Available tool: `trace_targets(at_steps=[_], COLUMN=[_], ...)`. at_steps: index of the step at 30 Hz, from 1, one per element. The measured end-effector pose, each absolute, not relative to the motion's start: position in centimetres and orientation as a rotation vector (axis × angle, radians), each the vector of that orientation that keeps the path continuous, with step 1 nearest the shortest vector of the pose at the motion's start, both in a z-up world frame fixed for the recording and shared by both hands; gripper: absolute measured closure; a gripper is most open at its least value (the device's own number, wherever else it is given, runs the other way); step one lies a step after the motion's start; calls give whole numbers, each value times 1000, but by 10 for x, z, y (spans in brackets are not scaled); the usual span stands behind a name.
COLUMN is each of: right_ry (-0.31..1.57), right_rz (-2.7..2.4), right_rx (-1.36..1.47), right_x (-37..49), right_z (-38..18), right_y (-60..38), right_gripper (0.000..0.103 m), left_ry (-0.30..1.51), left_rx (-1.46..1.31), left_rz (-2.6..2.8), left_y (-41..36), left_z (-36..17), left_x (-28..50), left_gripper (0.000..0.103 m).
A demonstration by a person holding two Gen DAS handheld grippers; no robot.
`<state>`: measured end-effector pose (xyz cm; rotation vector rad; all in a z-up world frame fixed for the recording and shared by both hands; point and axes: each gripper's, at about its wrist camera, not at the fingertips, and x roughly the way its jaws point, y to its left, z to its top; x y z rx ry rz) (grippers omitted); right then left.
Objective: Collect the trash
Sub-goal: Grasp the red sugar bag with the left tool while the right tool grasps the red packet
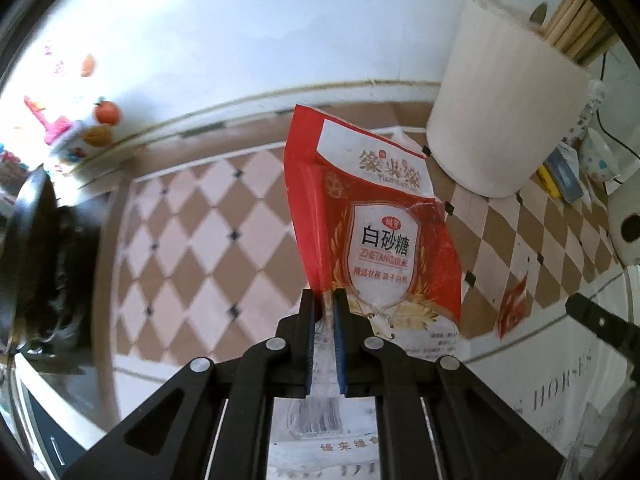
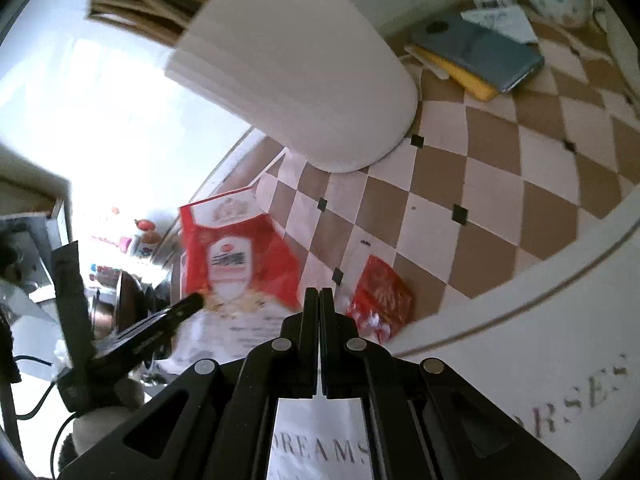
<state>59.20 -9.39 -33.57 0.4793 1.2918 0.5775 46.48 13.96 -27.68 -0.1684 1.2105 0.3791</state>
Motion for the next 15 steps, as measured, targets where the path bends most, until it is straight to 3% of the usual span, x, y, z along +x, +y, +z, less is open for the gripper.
trace_targets(at_steps=[4, 5, 6, 8, 15], right_ry=[1283, 1292, 1306, 1313, 1382], right_rz=[514, 484, 448, 418, 377], right_rx=[396, 383, 365, 386, 227], right_x=[585, 587, 589, 595, 608], right_z=[-327, -330, -335, -349, -393], right_y=[-95, -95, -94, -94, -50], right_gripper=[98, 78, 46, 29, 29], left_ry=[1153, 1154, 1155, 1163, 1194], left_rx=[-70, -41, -28, -18, -56], left_rz=[488, 523, 549, 597, 650], left_y=[159, 164, 167, 172, 180], left_z=[-279, -280, -282, -294, -321], left_x=[452, 448, 448, 446, 452], left_gripper=[97, 97, 97, 97, 97])
